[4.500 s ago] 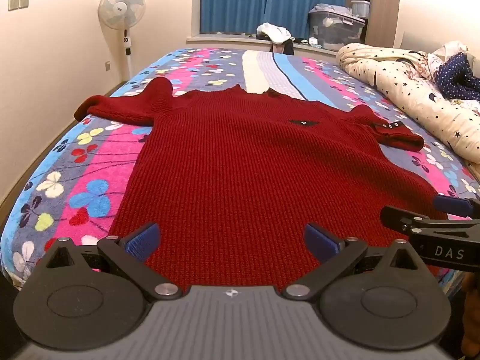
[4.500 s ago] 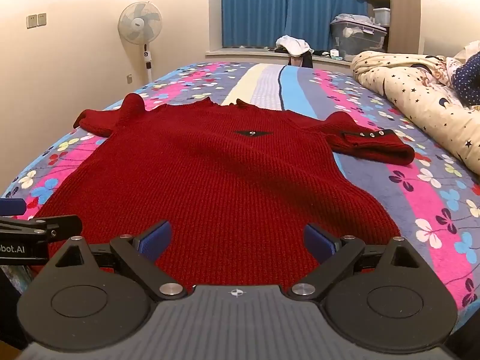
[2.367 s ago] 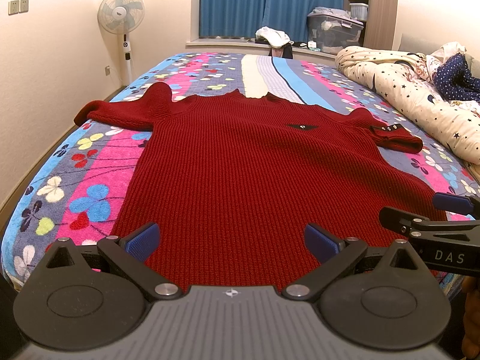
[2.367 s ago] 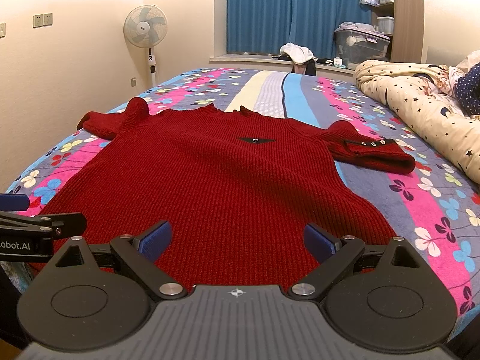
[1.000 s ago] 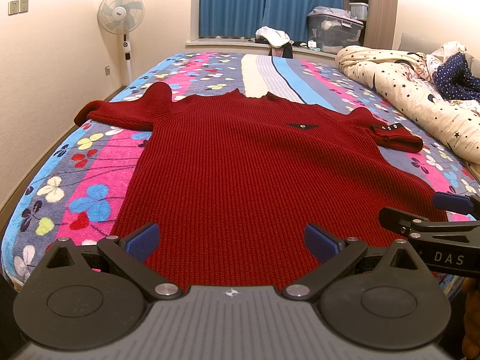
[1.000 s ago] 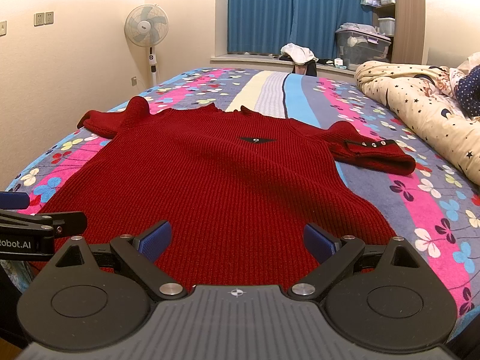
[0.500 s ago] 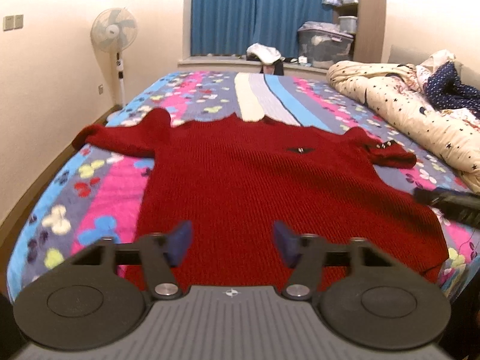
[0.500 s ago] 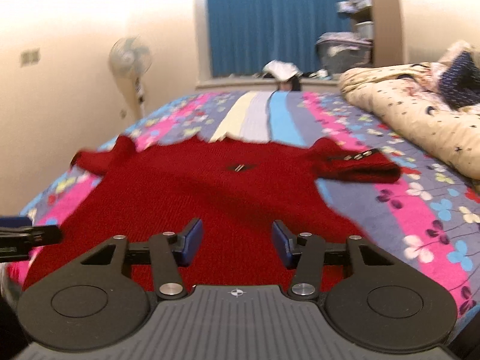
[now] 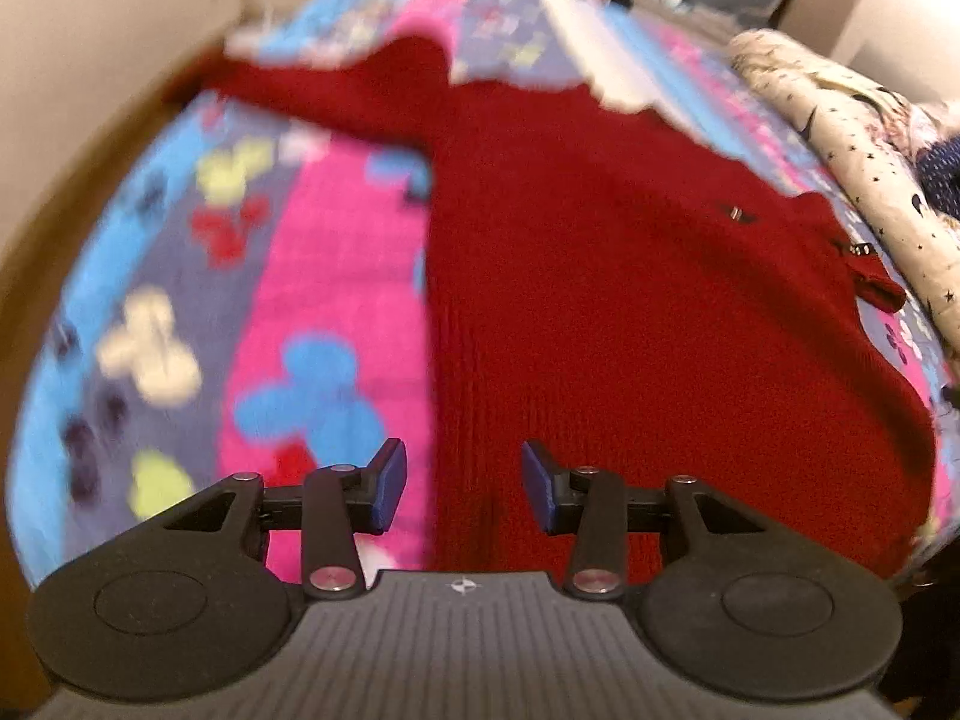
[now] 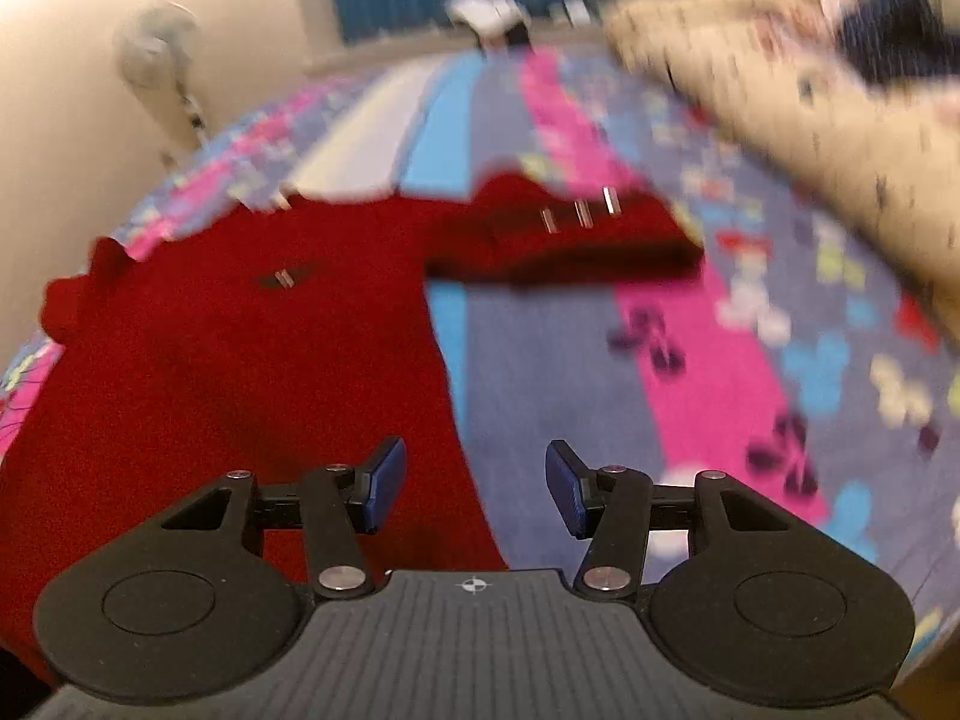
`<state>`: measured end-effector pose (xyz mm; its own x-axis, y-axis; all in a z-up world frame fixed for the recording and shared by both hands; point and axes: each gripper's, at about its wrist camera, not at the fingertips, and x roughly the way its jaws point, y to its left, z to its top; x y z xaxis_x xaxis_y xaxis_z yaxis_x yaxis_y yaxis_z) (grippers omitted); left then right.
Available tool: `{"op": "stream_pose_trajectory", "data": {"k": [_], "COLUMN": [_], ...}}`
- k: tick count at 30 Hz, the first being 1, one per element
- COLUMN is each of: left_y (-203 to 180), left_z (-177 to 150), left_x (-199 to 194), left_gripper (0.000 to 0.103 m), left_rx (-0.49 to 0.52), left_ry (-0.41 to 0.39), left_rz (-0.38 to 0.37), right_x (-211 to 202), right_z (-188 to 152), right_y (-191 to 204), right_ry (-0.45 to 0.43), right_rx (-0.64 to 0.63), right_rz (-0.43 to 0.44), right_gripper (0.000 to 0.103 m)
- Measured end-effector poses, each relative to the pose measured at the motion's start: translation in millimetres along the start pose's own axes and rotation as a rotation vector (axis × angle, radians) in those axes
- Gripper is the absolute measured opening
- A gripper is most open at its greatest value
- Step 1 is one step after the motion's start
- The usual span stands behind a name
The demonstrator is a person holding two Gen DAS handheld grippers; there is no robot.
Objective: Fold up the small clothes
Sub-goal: 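Close the right gripper on the sweater side edge below the studded sleeve, then lift the gripped sweater side with the right gripper, raising the studded sleeve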
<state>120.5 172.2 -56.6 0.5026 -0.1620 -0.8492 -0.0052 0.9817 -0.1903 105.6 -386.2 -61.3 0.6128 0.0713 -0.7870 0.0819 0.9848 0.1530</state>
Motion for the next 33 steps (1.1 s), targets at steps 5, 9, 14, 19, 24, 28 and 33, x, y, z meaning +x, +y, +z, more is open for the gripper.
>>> {"op": "stream_pose_trajectory", "data": {"k": [5,9,14,19,24,28,33], "left_y": [8.5,6.7,21.3,35.9,22.8,-5.5,-38.4], "left_z": [-12.2,-20.5,-24.7,-32.3,-31.0,-27.1,-35.3], "left_x": [25.7,20.5,-19.5,-24.8,-9.6,-23.5,19.8], "left_gripper": [0.046,0.011,0.01,0.01,0.013,0.036,0.047], "left_rx": [0.018,0.08,0.092,0.095,0.164,0.252,0.372], "left_ry": [0.142,0.123,-0.037,-0.029,-0.016,-0.155,0.091], "left_rz": [-0.003,-0.025,-0.064,0.043,0.181,0.138,0.078], "right_x": [25.5,46.9,28.8,7.6,8.5,-18.0,1.8], "right_z": [-8.4,-17.1,-16.6,-22.9,-29.6,-23.0,-37.1], "right_y": [-2.8,8.8,16.3,1.2,8.4,6.4,30.7], "right_ry": [0.137,0.243,0.204,0.211,0.242,0.102,0.239], "right_rx": [0.021,-0.054,-0.071,-0.034,-0.107,-0.077,-0.266], "right_rz": [0.054,0.027,0.153,0.233,0.15,0.193,0.098], "right_gripper": [0.064,0.064,0.012,0.012,0.014,0.033,0.033]}}
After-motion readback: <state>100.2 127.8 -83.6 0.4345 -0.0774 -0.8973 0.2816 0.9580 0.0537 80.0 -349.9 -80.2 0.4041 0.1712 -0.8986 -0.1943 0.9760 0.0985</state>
